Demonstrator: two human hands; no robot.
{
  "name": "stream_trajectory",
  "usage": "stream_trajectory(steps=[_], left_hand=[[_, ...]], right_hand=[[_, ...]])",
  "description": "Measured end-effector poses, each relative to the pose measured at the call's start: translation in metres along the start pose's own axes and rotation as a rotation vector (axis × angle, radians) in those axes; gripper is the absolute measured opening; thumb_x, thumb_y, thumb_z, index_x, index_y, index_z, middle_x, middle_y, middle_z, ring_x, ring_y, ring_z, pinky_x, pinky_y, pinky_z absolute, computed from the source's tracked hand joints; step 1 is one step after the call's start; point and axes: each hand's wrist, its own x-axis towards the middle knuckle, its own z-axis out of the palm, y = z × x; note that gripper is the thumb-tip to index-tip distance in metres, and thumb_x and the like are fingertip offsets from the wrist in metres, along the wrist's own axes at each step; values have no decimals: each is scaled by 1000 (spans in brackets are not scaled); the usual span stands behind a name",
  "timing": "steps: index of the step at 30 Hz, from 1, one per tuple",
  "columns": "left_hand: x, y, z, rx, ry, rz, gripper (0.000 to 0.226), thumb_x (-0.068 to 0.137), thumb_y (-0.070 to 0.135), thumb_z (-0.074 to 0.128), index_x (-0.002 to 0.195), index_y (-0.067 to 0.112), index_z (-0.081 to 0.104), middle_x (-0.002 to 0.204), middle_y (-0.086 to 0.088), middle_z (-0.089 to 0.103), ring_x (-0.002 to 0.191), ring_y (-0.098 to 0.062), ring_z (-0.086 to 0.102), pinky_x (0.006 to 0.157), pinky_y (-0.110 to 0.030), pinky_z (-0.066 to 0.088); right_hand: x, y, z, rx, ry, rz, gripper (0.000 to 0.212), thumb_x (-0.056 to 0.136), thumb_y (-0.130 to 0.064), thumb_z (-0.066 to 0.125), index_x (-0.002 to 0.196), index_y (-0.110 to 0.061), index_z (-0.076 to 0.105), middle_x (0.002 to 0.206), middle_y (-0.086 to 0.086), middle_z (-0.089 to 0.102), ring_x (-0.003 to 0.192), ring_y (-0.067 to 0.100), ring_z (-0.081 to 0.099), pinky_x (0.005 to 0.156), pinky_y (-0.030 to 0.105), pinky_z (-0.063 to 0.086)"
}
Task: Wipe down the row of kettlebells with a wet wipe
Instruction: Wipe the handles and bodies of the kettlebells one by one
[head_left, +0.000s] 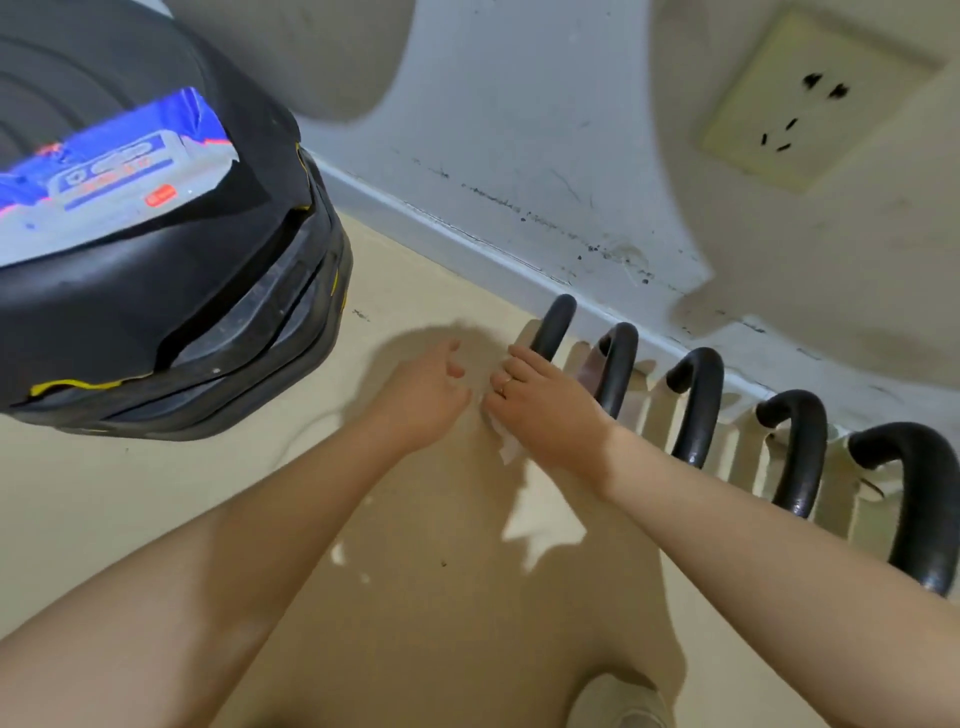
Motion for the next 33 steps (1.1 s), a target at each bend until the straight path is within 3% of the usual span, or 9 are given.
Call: stream_trajectory(steps=[4,7,13,19,24,26,28,31,33], left_hand=[[0,1,-16,-49,52,7,44,89,14,47,132,15,41,90,7,59,75,-16,60,54,-20,38],[0,0,-15,-109,69,-14,37,89,14,47,126,15,46,95,3,57,62,-8,59,48,-15,38],[1,-6,-17,-444,82,-60,24,87,12,51,111,15,55,99,-6,67,78,-17,64,88,-40,50],[13,-10,-16,-516,63,-72,22,87,9,51,108,12,57,84,5,64,69,-12,59,78,-29,48],[17,0,-12,-618,42,-51,18,88,8,50,104,13,57,82,3,64,67,-12,58,68,-21,46],[18,4,-8,-623,34,-48,17,88,7,50,102,14,58,84,0,64,68,-12,58,66,-17,47],[19,5,-3,-584,41,-33,20,88,7,50,104,15,59,93,-3,65,79,-13,60,75,-21,48],[20,9,-1,-434,29,-3,39,87,5,46,123,14,54,116,-2,61,105,-12,54,91,-23,39],[19,13,0,-331,5,20,45,83,9,46,127,15,52,126,-2,57,116,-13,51,95,-23,36]], right_hand=[[3,19,-9,-4,-221,71,28,66,-34,70,84,-13,64,88,6,65,94,30,57,105,43,28],[4,-13,-13,-101,-270,18,17,72,-27,62,84,-20,70,85,-2,68,86,25,62,107,41,39],[6,27,-21,90,-141,74,41,80,-32,30,81,-10,64,82,10,60,92,34,56,107,43,27],[-12,-16,-1,33,-168,-79,34,75,-46,47,72,-21,69,84,-4,66,102,26,62,108,45,21],[-7,-3,2,319,41,359,34,73,-30,56,98,-10,67,112,12,65,124,38,50,114,49,16],[-5,-6,8,256,-15,295,36,70,-30,67,97,-6,67,111,15,65,125,38,50,112,50,27],[-5,3,4,289,-58,274,42,77,-34,59,109,-7,65,123,16,61,132,34,43,114,46,26],[1,9,2,567,12,586,53,94,-30,41,141,-7,37,155,12,25,146,27,11,119,42,9],[13,-5,5,554,147,733,56,93,-31,36,139,0,37,153,18,28,144,33,20,117,46,21]])
